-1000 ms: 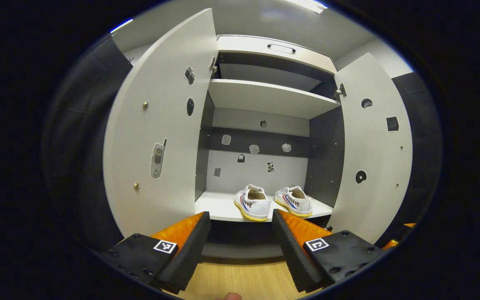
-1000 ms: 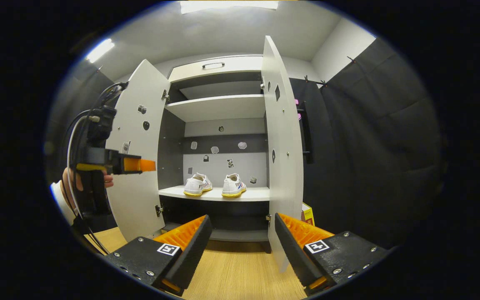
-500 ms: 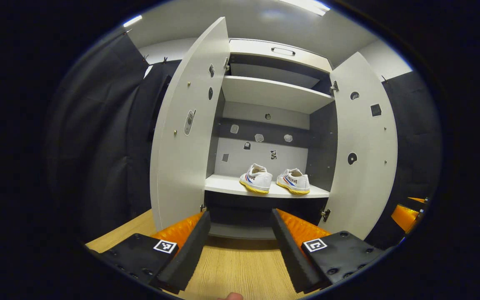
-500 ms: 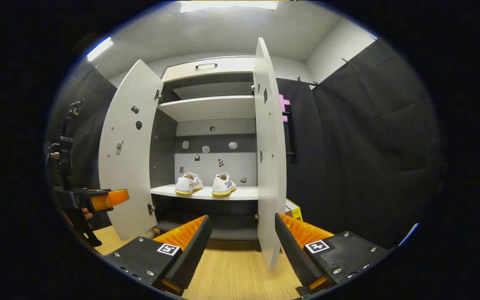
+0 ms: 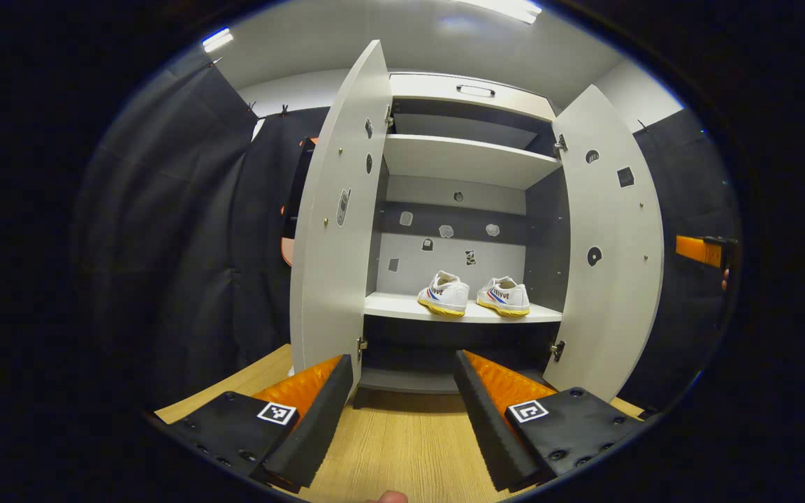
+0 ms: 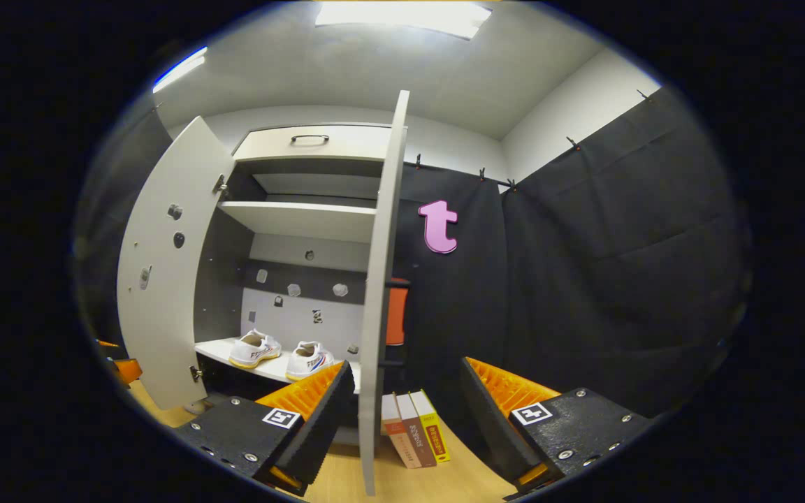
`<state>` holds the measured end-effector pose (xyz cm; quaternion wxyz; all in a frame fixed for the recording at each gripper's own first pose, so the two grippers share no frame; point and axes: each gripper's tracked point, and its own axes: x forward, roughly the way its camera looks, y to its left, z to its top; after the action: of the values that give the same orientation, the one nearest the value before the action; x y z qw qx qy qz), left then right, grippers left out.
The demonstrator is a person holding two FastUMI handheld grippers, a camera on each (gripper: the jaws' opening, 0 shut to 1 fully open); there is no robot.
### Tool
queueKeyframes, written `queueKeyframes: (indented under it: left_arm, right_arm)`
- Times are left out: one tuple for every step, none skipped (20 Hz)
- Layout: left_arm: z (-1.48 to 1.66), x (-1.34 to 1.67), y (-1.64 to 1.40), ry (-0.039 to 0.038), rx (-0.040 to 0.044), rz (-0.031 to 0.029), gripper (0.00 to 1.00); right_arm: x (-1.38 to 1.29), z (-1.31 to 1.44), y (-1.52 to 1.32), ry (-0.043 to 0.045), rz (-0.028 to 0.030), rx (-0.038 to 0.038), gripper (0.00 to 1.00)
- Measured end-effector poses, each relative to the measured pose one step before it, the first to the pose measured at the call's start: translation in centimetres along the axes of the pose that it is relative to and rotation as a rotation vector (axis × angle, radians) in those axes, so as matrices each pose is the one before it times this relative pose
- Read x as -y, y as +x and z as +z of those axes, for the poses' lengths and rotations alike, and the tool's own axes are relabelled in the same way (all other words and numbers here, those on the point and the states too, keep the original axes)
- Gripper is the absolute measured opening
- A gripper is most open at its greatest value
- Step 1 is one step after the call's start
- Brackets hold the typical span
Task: Grab one shoe with the right hand and put it into the shoe cabinet, grab the other shoe with the left hand and put it into the shoe cabinet; then close the right door with the right hand and the left door with the left hand.
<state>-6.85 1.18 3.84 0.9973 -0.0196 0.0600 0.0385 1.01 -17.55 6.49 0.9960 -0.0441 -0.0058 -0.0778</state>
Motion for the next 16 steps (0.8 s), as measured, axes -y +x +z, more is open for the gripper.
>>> queueKeyframes:
  left_arm:
    - [-0.152, -0.289, -0.107, -0.00150, -0.00525, 0.00706, 0.94]
    - [-0.230, 0.065, -0.212, -0.01167, -0.00722, -0.00241, 0.95]
    - [-0.227, 0.004, -0.169, -0.01386, -0.00693, -0.00012, 0.95]
    - [-0.181, -0.217, 0.014, -0.01052, -0.00689, 0.00113, 0.95]
    - [-0.146, -0.139, 0.039, -0.00562, -0.00469, 0.00379, 0.95]
    - [-0.092, -0.099, -0.017, -0.00168, -0.00312, 0.00347, 0.95]
    - [-0.084, -0.015, 0.066, -0.00001, -0.00274, -0.00032, 0.95]
    - [0.041, -0.070, 0.069, 0.00123, 0.00027, -0.00011, 0.95]
    - [-0.064, -0.017, 0.079, 0.00323, -0.00024, 0.00013, 0.95]
    - [-0.124, -0.034, 0.012, 0.00235, -0.00134, -0.00063, 0.95]
    - [-0.144, 0.079, 0.088, 0.00025, -0.00326, -0.00121, 0.95]
    - [-0.234, 0.082, 0.028, -0.00234, -0.00475, -0.00316, 0.94]
    - [-0.106, 0.243, 0.023, -0.00297, -0.00471, -0.00710, 0.94]
    - [-0.134, 0.245, 0.102, -0.00278, -0.00196, -0.00982, 0.95]
    - [0.009, 0.220, 0.089, -0.00050, 0.00123, -0.00651, 0.95]
    - [0.055, 0.119, 0.070, 0.00166, 0.00179, -0.00597, 0.95]
  right_arm:
    - [1.500, 0.425, 1.378, 0.01105, -0.01949, -0.01035, 0.98]
    - [0.898, 0.662, 1.260, 0.01681, -0.00494, 0.00235, 0.94]
    - [0.765, 0.587, 1.208, 0.01380, -0.00182, 0.00586, 0.94]
    - [0.778, 0.330, 0.997, 0.00421, -0.00576, -0.00306, 0.94]
    - [0.433, -0.139, 1.102, -0.00900, -0.00218, -0.00295, 0.94]
    - [0.249, -0.164, 0.909, -0.01639, -0.00528, -0.00422, 0.98]
    - [0.002, -0.213, 0.407, -0.01415, 0.00167, -0.00233, 0.94]
    - [-0.426, -0.036, 0.348, -0.00380, 0.00752, -0.00224, 0.94]
    - [-0.489, -0.075, 0.159, -0.00189, 0.00469, 0.00043, 0.94]
    - [0.055, 0.101, -0.135, -0.00811, -0.00704, 0.00992, 0.94]
    - [-0.060, 0.181, -0.059, -0.00613, 0.00031, 0.01145, 0.91]
    - [-0.330, -0.036, -0.129, 0.00067, 0.00957, 0.00369, 0.91]
    - [-0.314, -0.065, -0.118, 0.01247, 0.00349, -0.00392, 0.89]
    - [-0.304, -0.026, -0.024, 0.01278, 0.01138, -0.00320, 0.95]
    - [-0.494, -0.042, -0.143, 0.01097, 0.01248, -0.00371, 0.89]
    - [-0.456, -0.025, -0.260, 0.00005, 0.00838, -0.00338, 0.88]
